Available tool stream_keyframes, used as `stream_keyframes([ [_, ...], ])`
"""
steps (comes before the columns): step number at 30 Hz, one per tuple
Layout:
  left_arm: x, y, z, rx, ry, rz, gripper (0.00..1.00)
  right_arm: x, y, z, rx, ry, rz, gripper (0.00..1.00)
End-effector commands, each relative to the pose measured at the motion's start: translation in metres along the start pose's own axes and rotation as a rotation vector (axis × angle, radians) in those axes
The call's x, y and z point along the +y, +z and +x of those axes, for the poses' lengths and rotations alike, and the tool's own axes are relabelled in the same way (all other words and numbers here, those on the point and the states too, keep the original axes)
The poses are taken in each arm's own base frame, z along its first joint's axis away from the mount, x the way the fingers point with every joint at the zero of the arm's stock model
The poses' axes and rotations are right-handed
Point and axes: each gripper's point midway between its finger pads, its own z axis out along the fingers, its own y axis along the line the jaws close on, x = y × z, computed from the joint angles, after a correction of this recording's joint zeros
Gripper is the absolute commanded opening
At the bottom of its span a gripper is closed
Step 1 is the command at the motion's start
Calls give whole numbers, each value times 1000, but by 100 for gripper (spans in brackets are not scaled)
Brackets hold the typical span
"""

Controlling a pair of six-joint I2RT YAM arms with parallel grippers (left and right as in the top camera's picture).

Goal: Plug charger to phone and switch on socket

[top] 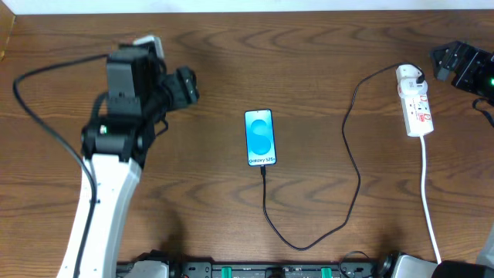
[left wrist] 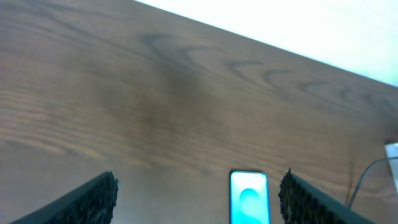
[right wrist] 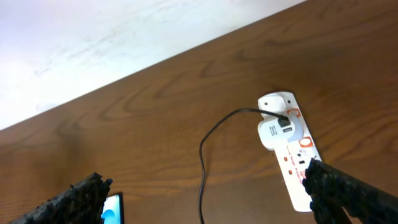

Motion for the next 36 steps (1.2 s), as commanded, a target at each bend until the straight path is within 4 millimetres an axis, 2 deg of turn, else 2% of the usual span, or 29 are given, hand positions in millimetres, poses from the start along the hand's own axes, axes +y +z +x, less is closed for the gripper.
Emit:
stream_keyframes([
  [1, 12, -9, 12, -68, 17, -27, 83, 6, -2, 0, -2, 2, -18, 99],
  [17, 37, -41, 72, -516, 50, 105, 83, 6, -2, 0, -2, 2, -18, 99],
  [24, 52, -50, 92, -688, 42, 117, 83, 6, -2, 0, -2, 2, -18, 99],
  [30, 64, -51, 109, -739, 32, 104, 83, 6, -2, 0, -2, 2, -18, 99],
  [36, 73, -55, 115, -739, 21, 62, 83, 6, -2, 0, -2, 2, -18, 99],
])
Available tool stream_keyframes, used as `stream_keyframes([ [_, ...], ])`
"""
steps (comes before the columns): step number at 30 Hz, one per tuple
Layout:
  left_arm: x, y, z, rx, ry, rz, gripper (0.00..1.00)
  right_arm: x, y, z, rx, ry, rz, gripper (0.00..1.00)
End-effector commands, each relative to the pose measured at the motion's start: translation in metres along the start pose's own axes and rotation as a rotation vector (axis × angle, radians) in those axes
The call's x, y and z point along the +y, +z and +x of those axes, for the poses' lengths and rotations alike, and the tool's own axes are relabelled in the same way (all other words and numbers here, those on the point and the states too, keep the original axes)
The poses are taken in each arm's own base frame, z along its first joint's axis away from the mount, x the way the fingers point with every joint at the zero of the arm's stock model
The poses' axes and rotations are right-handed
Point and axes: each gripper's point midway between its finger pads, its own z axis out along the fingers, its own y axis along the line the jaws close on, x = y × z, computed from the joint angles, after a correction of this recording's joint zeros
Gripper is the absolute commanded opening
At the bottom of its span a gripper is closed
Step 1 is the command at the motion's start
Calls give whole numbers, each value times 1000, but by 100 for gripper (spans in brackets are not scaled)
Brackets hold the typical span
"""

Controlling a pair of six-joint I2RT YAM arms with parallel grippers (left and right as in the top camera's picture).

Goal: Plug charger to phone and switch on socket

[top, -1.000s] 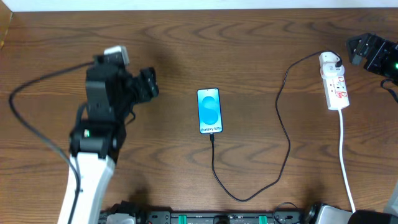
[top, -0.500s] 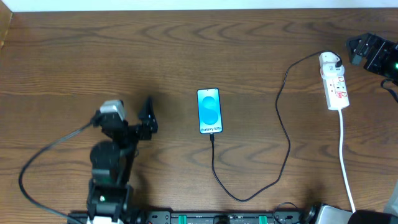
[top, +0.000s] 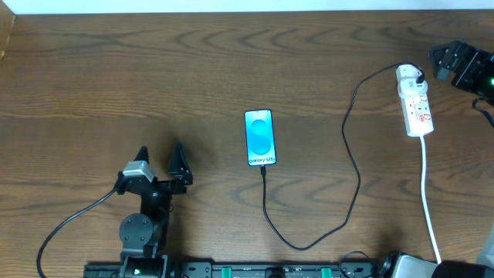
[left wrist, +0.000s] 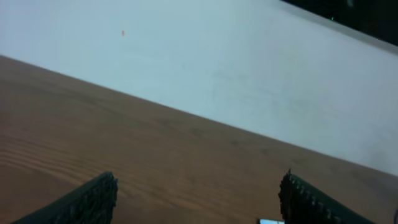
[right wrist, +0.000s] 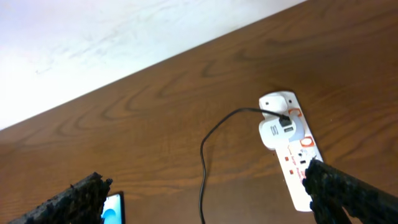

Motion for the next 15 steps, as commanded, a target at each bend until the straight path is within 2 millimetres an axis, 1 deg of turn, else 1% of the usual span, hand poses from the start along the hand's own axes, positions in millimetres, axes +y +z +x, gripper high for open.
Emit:
stream_keyframes([
  [1, 9, -4, -1, -14, 15, -51, 83, 5, -2, 0, -4, 1, -14, 99],
  [6, 17, -12, 10, 28, 49, -80, 83, 5, -2, 0, -4, 1, -14, 99],
  [9, 19, -12, 17, 56, 88, -90, 83, 5, -2, 0, -3, 1, -14, 99],
  [14, 29, -15, 40, 154, 121, -125, 83, 5, -2, 0, -4, 1, -14, 99],
  [15, 28, -15, 39, 154, 156, -117, 83, 5, -2, 0, -4, 1, -14, 99],
])
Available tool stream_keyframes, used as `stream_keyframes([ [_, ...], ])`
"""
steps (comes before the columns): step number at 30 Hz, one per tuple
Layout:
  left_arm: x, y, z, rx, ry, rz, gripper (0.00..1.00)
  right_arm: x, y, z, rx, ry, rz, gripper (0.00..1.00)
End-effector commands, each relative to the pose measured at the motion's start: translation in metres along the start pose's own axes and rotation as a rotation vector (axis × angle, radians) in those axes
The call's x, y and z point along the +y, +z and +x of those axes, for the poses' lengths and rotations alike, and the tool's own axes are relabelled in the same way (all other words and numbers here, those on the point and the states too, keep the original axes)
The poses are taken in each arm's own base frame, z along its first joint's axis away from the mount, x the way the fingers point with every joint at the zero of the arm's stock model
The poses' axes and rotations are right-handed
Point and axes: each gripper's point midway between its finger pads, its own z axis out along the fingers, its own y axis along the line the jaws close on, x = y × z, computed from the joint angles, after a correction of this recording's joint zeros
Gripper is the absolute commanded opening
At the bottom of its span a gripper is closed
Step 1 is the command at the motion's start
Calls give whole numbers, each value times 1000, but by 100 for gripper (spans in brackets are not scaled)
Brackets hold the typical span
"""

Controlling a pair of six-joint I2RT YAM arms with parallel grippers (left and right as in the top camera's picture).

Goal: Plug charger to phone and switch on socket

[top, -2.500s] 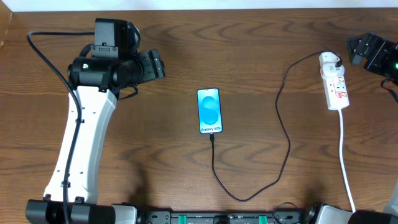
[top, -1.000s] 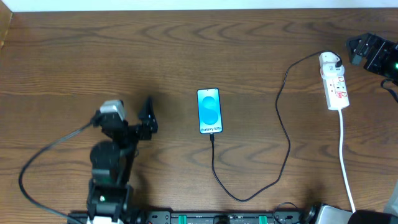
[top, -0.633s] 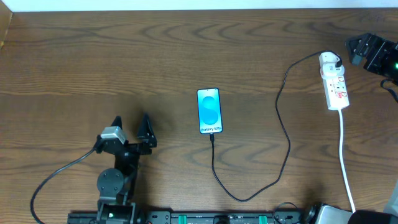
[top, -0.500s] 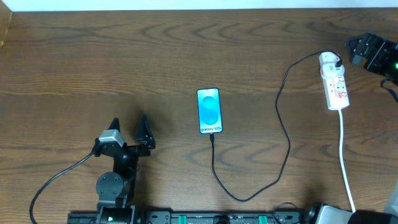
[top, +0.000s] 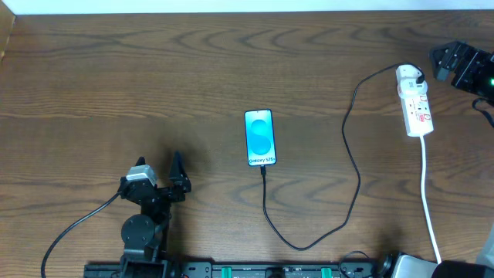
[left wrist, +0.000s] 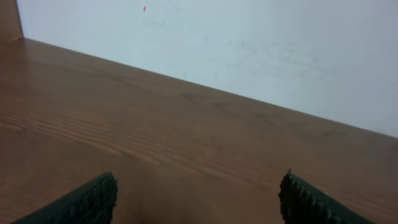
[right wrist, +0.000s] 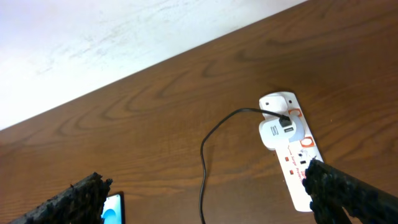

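The phone (top: 259, 137) lies flat mid-table with its screen lit blue; the black cable (top: 351, 166) enters its near end and loops right to the white charger (top: 409, 75) seated in the white power strip (top: 417, 108). The strip (right wrist: 297, 163), charger (right wrist: 280, 132) and a corner of the phone (right wrist: 113, 206) show in the right wrist view. The switch's position cannot be read. My right gripper (top: 438, 65) hangs open just right of the strip's far end. My left gripper (top: 159, 164) is open and empty at the front left, and its wrist view shows only bare table between the fingers (left wrist: 93, 200).
The strip's white lead (top: 428, 208) runs to the table's front edge at the right. My left arm's black cable (top: 77, 224) curls along the front left. A white wall (left wrist: 249, 43) rises behind the table's far edge.
My folded left arm sits slightly lower and nearer the front edge. Its camera has swung and the phone's top edge has left its view. Right arm, phone, cable and strip are unchanged.
My left arm first reached out over the table left of the phone, gripper open and facing it. It then stood folded at the front left edge, where it has now settled lower. The phone stayed plugged in and lit, and my right gripper stayed open by the strip.
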Motion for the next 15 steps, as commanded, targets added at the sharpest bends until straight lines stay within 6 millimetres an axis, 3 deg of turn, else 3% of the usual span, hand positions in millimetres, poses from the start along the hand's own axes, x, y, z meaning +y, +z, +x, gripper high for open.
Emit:
stream_keyframes([
  [1, 10, 0, 14, 46, 82, -40, 83, 5, -2, 0, -3, 1, -13, 99],
  [15, 18, 0, 13, 52, 208, -61, 83, 5, -2, 0, -3, 1, -13, 99],
])
